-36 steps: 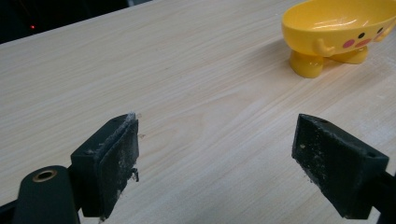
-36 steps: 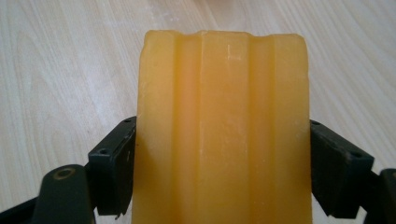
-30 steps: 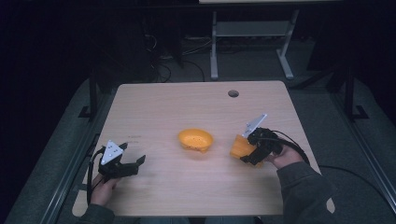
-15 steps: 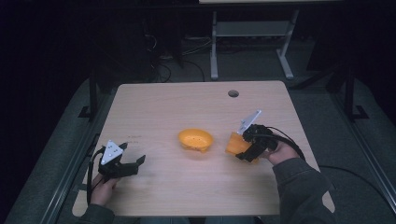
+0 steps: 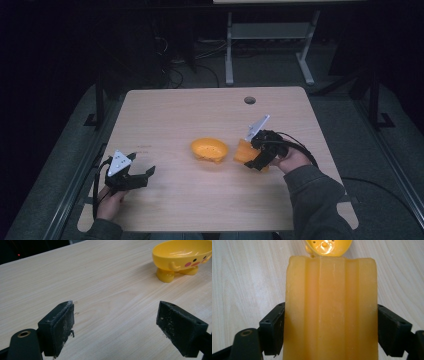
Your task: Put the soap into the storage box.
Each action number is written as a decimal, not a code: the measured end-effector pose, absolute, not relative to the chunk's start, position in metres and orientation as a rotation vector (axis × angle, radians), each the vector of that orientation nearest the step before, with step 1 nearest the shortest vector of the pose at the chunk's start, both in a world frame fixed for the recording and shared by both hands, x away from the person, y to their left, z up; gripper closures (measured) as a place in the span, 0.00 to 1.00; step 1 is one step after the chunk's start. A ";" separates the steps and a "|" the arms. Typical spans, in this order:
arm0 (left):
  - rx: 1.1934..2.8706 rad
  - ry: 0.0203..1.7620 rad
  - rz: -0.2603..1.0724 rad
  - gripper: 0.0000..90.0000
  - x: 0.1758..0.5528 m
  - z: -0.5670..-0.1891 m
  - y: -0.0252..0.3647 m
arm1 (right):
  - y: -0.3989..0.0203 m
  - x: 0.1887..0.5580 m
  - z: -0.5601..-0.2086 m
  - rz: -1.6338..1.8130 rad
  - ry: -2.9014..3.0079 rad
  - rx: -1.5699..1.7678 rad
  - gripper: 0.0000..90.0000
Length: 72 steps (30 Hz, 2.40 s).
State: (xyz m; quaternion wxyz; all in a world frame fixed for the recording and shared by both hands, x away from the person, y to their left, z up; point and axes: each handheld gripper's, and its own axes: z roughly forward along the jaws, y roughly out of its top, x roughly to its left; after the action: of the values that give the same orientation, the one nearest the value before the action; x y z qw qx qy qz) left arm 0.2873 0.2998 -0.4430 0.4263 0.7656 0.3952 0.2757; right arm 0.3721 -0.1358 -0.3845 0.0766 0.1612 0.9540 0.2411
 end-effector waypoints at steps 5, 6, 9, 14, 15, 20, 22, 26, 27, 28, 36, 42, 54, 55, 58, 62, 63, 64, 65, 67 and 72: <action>1.908 0.989 0.690 0.16 0.287 -0.443 0.300 | -0.126 0.377 -0.381 0.726 2.860 0.455 0.23; 1.906 0.989 0.690 0.16 0.288 -0.443 0.300 | -0.125 0.377 -0.380 0.723 2.861 0.452 0.23; 1.906 0.989 0.691 0.16 0.288 -0.443 0.300 | -0.121 0.380 -0.379 0.728 2.862 0.445 0.23; 1.907 0.988 0.691 0.16 0.288 -0.443 0.300 | -0.115 0.382 -0.378 0.729 2.867 0.431 0.23; 1.906 0.988 0.692 0.16 0.288 -0.443 0.300 | -0.113 0.383 -0.377 0.722 2.867 0.426 0.23; 1.907 0.989 0.690 0.16 0.287 -0.443 0.300 | -0.106 0.387 -0.376 0.716 2.875 0.408 0.23; 1.906 0.989 0.690 0.16 0.288 -0.443 0.300 | -0.105 0.388 -0.375 0.733 2.877 0.413 0.23; 1.904 0.991 0.690 0.16 0.288 -0.443 0.300 | -0.099 0.392 -0.374 0.713 2.881 0.398 0.23; 1.904 0.990 0.690 0.16 0.288 -0.443 0.300 | -0.099 0.392 -0.374 0.713 2.881 0.398 0.23; 1.905 0.990 0.690 0.16 0.288 -0.443 0.300 | -0.099 0.393 -0.374 0.715 2.883 0.397 0.23; 1.904 0.991 0.689 0.16 0.288 -0.443 0.300 | -0.090 0.398 -0.370 0.742 2.885 0.385 0.23; 1.901 0.993 0.688 0.16 0.288 -0.443 0.300 | -0.081 0.403 -0.368 0.721 2.892 0.367 0.23; 1.891 0.997 0.685 0.16 0.288 -0.443 0.300 | -0.061 0.412 -0.363 0.716 2.902 0.316 0.23; 1.892 0.995 0.686 0.16 0.288 -0.443 0.300 | -0.059 0.412 -0.362 0.710 2.900 0.310 0.23; 1.891 0.996 0.686 0.16 0.288 -0.443 0.300 | -0.055 0.415 -0.361 0.729 2.901 0.303 0.23; 1.890 0.997 0.685 0.16 0.288 -0.443 0.300 | -0.049 0.417 -0.360 0.708 2.908 0.285 0.23; 1.890 0.996 0.685 0.16 0.288 -0.443 0.300 | -0.047 0.417 -0.360 0.710 2.911 0.297 0.23; 1.890 0.996 0.686 0.16 0.288 -0.443 0.300 | -0.046 0.418 -0.360 0.709 2.908 0.284 0.23; 1.891 0.995 0.686 0.16 0.288 -0.443 0.300 | -0.044 0.418 -0.360 0.708 2.910 0.282 0.23; 1.889 0.996 0.686 0.16 0.288 -0.443 0.300 | -0.040 0.419 -0.360 0.705 2.912 0.273 0.23; 1.889 0.996 0.688 0.16 0.288 -0.442 0.301 | -0.033 0.422 -0.360 0.721 2.916 0.271 0.23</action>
State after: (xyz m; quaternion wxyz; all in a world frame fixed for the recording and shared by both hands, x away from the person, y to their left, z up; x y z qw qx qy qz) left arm 0.2878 0.3012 -0.4423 0.4341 0.7585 0.3998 0.2764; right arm 0.4218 -0.0334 -0.3598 0.0629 0.0897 0.9649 0.2386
